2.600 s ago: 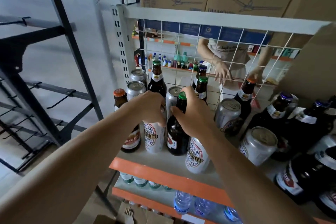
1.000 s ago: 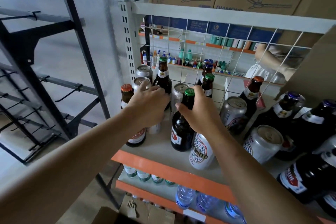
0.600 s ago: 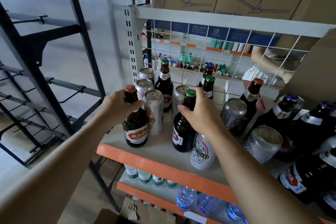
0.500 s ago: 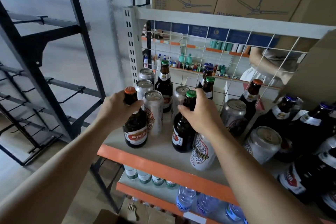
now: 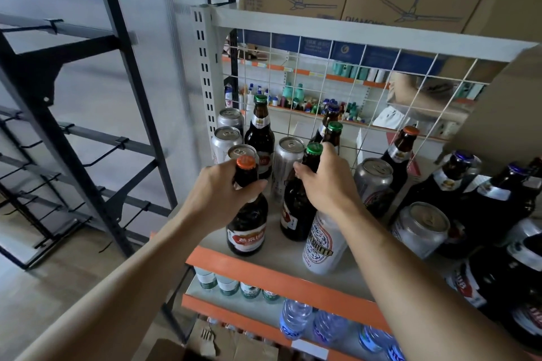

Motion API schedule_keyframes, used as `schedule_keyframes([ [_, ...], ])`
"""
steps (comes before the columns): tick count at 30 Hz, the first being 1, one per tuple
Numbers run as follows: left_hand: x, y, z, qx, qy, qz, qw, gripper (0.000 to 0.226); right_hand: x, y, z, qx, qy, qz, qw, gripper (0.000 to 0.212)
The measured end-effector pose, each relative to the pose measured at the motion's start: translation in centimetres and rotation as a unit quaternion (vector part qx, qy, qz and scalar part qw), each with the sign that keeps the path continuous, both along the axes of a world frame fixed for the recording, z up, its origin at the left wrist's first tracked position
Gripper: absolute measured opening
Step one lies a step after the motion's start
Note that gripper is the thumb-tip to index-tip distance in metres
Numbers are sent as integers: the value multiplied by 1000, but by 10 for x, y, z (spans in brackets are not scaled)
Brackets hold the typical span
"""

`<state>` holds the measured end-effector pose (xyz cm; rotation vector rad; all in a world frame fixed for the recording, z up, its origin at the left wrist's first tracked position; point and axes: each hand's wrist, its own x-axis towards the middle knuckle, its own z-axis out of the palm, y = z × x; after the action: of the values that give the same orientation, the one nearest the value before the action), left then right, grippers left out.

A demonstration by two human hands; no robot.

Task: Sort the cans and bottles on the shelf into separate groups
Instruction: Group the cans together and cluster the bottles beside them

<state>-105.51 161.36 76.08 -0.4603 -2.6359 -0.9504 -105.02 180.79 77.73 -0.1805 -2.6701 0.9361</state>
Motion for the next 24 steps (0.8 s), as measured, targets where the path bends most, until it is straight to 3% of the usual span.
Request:
schedule_keyframes([
  [13, -11, 33, 1, 28, -7, -69, 997, 23, -7, 14, 12, -54, -43, -1, 998, 31],
  [17, -16, 27, -2, 4, -36, -90, 995, 35, -4, 15, 18, -57, -65, 22, 996, 28],
  [19, -19, 20, -4, -2, -75, -110, 991, 56, -2, 16, 17, -62, -69, 27, 995, 27],
  [21, -19, 8, -3, 25, -105, -121, 987, 68, 1, 18, 16, -68, -69, 27, 995, 27],
  [24, -24, -8, 0, 145, -91, -33, 985, 57, 10, 21, 16, -78, -53, 9, 995, 43],
])
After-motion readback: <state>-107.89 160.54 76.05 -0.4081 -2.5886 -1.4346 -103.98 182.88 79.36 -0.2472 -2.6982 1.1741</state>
